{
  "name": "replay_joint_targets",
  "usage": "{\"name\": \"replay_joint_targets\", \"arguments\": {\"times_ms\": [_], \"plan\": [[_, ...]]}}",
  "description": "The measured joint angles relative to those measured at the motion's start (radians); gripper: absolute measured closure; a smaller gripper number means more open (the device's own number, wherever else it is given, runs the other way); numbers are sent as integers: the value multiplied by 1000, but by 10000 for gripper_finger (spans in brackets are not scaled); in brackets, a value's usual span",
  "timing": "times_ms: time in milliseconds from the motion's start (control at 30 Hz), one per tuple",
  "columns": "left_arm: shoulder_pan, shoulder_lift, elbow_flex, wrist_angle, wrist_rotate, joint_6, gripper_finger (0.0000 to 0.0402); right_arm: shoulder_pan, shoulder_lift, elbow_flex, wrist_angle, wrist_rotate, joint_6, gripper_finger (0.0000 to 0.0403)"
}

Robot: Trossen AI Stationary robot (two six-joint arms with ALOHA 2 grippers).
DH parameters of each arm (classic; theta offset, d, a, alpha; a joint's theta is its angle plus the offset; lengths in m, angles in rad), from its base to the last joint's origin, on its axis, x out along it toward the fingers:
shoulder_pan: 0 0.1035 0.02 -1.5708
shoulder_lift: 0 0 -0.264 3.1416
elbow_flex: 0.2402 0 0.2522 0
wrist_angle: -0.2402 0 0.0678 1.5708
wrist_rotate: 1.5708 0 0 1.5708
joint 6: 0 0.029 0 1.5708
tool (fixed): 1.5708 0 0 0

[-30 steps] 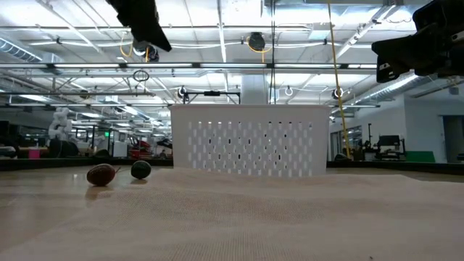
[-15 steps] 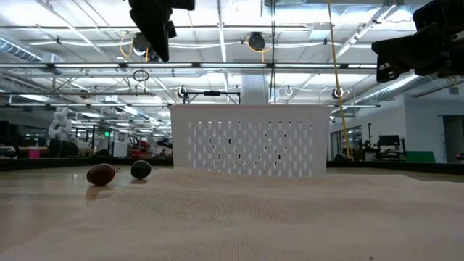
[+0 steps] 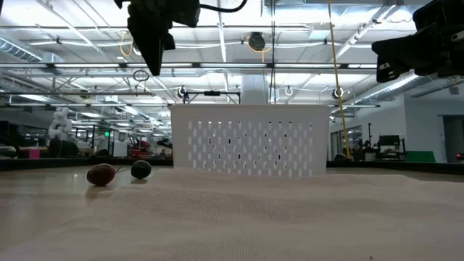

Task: Pick and placing Produce into tupperware
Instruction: Put the black cherry into the white bin

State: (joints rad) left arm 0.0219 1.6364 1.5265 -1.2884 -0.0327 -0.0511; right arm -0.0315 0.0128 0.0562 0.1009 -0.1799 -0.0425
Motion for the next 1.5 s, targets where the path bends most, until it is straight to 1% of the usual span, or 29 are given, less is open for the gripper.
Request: {"name": "replay_joint_targets", "arguments": {"times_ms": [100,200,333,500,733,900,1000,1067,1167,1267,1333,1500], "plan": [[-1,1,0,0,8,0,399,0,0,0,0,0,3,403],[-1,1,0,7,53,-12,401,0,0,0,0,0,3,403],[-1,1,0,18,88,-84,397,0,0,0,0,0,3,403],[-6,1,0,24,88,-86,388,0,0,0,0,0,3,403],[-11,1,0,42,84,-59,387,0,0,0,0,0,4,403],[-11,1,0,65,55,-53,387,0,0,0,0,0,4,403],[-11,1,0,63,56,-37,386,0,0,0,0,0,4,403],[-11,1,0,63,75,-37,382,0,0,0,0,0,4,403],[-14,1,0,63,103,-26,361,0,0,0,0,0,4,403],[-28,1,0,63,122,-4,326,0,0,0,0,0,4,403],[-42,1,0,63,140,-2,297,0,0,0,0,0,4,403],[-72,1,0,71,135,-11,214,0,0,0,0,0,4,403]]}}
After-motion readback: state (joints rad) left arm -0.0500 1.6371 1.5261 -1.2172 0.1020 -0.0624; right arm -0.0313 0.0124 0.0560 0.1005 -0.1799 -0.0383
